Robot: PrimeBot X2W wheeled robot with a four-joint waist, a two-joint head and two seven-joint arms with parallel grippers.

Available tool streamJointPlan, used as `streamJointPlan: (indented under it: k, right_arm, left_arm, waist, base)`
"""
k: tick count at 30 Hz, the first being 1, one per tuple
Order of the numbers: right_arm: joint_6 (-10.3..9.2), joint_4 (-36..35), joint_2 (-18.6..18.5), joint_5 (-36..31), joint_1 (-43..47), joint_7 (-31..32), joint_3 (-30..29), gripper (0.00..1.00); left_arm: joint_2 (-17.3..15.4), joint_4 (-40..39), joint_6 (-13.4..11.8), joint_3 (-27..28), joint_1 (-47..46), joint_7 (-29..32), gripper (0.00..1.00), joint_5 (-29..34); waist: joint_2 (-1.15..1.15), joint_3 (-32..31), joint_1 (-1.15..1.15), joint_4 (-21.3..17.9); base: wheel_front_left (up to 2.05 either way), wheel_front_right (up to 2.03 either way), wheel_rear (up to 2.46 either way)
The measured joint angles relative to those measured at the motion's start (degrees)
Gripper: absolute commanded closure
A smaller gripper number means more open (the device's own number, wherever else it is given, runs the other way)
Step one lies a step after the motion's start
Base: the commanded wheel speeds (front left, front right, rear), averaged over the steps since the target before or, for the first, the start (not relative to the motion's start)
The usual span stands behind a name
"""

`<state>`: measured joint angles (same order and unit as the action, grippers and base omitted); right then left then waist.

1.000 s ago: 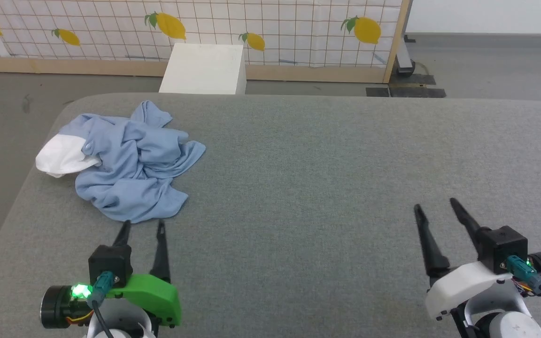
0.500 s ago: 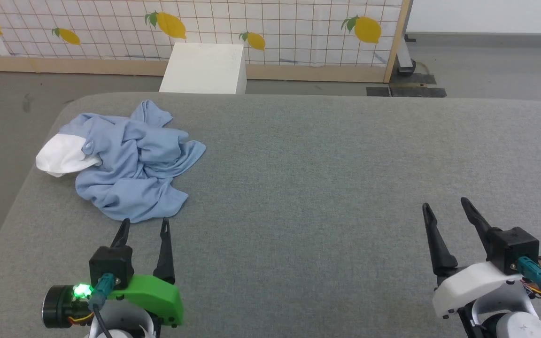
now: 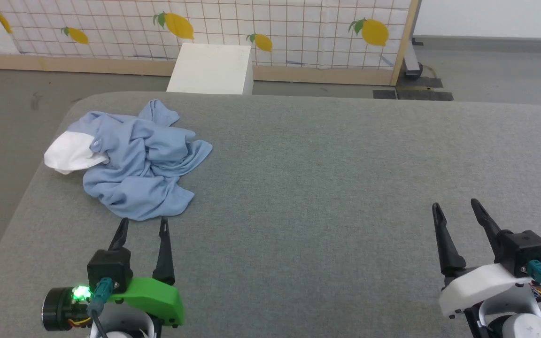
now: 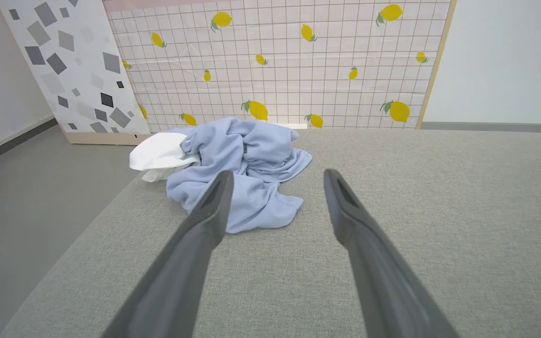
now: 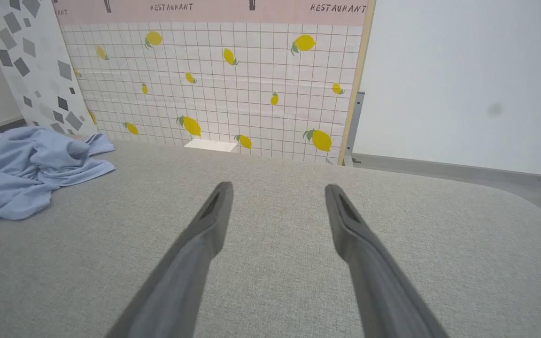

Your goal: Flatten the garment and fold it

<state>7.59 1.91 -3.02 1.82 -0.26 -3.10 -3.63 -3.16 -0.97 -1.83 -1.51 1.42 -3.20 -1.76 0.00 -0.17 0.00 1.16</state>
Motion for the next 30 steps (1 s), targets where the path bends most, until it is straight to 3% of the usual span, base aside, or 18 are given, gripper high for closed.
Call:
streamJointPlan:
  k: [30]
  right_arm:
    - [-0.01, 3.9, 0.0, 1.3, 1.2, -3.8, 0.3, 0.0]
  left_arm:
    - [0.0, -0.8, -1.3, 0.6, 2.7, -3.7, 0.0, -1.4]
  waist:
    - [0.0, -1.7, 0.0, 9.5]
  base:
    - [0.0, 0.0, 0.0]
